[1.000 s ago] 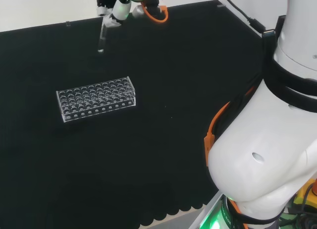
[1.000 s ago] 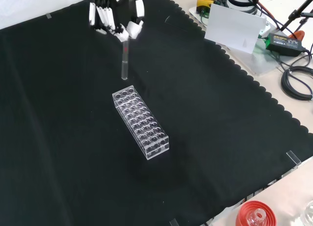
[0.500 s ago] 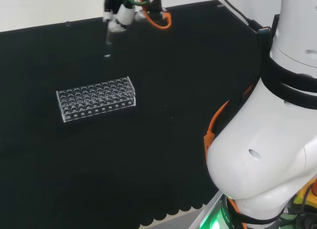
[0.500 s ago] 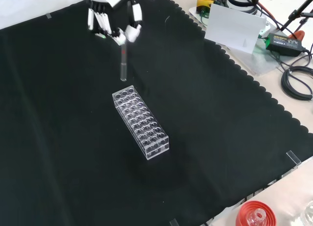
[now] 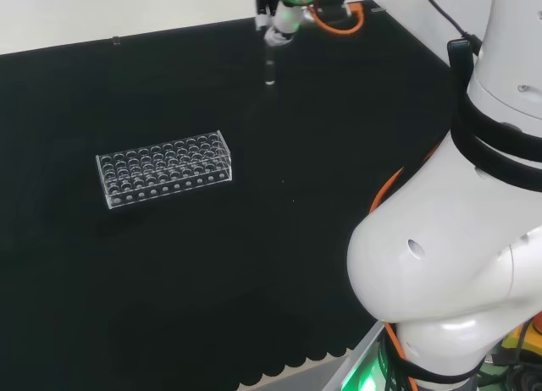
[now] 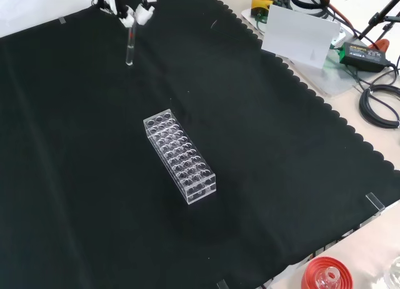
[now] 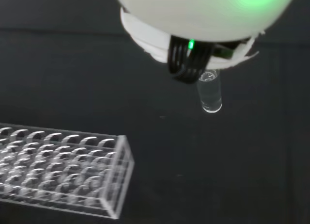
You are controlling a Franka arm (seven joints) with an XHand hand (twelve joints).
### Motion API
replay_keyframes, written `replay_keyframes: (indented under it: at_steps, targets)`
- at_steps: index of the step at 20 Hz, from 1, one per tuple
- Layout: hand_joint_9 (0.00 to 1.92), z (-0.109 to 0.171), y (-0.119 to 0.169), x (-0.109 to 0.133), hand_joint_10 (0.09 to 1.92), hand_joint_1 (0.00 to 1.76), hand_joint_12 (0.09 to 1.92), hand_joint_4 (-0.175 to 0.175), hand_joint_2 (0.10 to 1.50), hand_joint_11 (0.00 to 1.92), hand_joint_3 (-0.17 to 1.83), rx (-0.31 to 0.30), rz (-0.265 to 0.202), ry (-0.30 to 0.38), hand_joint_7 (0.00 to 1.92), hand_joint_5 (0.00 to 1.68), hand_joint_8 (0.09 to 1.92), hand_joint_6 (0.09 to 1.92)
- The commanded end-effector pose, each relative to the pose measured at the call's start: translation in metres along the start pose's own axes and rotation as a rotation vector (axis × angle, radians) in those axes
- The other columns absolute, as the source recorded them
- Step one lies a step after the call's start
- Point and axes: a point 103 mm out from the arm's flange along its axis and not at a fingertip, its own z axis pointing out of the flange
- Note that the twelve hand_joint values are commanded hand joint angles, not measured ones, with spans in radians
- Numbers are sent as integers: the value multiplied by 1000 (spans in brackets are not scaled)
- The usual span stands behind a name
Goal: Shake the test tube.
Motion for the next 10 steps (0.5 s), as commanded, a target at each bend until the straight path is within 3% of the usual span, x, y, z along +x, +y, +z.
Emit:
replay_keyframes:
  at_steps: [1,6,10]
  targets:
    - [1389,-3,32,109,358,1447,1231,-175,481,789,847,-34,-168,41,1527,1382,552,516]
    - [1389,-4,49,169,358,1447,1232,-175,481,788,848,-42,-311,61,1528,1382,552,516]
    - [1389,-3,53,181,358,1447,1232,-175,481,788,848,-42,-341,59,1528,1383,551,516]
